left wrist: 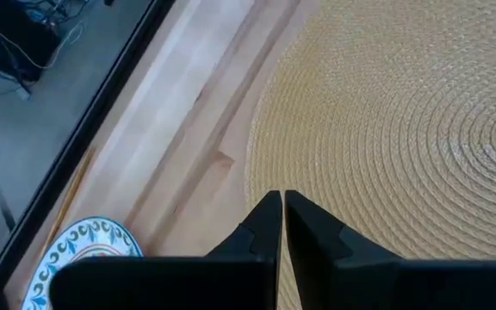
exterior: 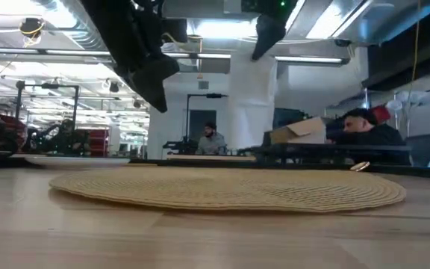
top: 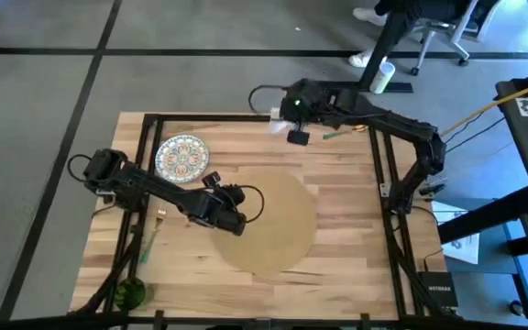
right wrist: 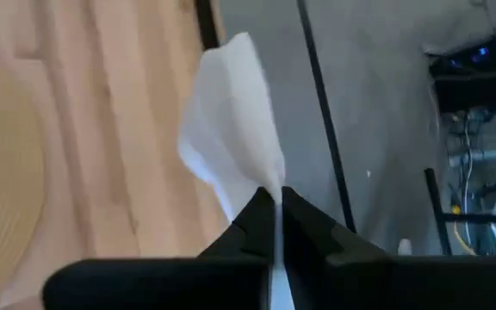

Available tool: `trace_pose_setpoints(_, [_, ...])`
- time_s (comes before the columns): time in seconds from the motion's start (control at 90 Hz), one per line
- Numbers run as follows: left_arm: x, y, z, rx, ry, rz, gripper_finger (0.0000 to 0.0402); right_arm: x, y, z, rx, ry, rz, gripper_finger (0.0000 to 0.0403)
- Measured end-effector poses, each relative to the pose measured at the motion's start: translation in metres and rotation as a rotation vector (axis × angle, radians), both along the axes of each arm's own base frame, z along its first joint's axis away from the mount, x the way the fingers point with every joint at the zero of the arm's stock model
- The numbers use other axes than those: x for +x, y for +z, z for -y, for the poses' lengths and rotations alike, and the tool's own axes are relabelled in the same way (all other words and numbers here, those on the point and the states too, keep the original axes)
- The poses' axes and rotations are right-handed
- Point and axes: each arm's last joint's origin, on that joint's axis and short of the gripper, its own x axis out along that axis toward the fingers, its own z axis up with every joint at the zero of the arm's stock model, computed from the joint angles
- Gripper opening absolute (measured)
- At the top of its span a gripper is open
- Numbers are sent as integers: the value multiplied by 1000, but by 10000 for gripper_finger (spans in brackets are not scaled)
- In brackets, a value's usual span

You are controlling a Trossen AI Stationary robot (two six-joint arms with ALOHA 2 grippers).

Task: Set table place
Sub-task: Fold the table napkin

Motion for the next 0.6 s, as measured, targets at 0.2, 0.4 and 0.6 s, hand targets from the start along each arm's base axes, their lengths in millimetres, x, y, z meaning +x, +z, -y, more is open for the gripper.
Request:
trace_pose_setpoints(0.2, [0, 0, 0, 0, 3, -1, 1, 13, -36, -37, 53, 27, -24, 0])
trace_pose_setpoints(0.4, [0, 0, 0, 0, 3, -1, 1, 15, -72, -84, 122, 53, -71, 0])
trace_pose_setpoints(0.6, [0, 0, 0, -1, 3, 1, 1, 15, -80, -126, 176, 94, -40, 0])
